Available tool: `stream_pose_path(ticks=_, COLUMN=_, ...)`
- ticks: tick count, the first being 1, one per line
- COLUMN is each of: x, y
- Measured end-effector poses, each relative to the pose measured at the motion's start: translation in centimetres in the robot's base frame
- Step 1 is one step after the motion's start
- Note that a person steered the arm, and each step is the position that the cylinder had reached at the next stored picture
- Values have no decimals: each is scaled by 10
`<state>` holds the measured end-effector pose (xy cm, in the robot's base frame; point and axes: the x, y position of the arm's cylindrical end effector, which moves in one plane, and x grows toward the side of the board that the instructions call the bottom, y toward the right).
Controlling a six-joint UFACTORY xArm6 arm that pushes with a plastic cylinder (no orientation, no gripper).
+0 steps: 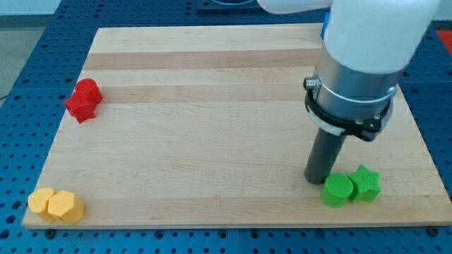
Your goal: Move the arm to the right of the blue triangle
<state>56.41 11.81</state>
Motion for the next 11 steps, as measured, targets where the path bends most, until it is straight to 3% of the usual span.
stream_pose_path(ticks=2, x=-15, y=-4)
stream_pose_path(ticks=3, x=-70, y=-12)
stream_pose_path(ticks=4, x=-123, y=23)
stream_pose_path(ticks=6, x=-177, y=178)
stream_pose_path(ticks=7, x=-231, y=227)
stream_pose_path(ticks=8, x=-262, y=227)
stream_pose_path(ticks=9, x=-333, y=200)
stream_pose_path(ticks=10, x=-372, y=165)
stream_pose_path(ticks=11, x=-367, y=116)
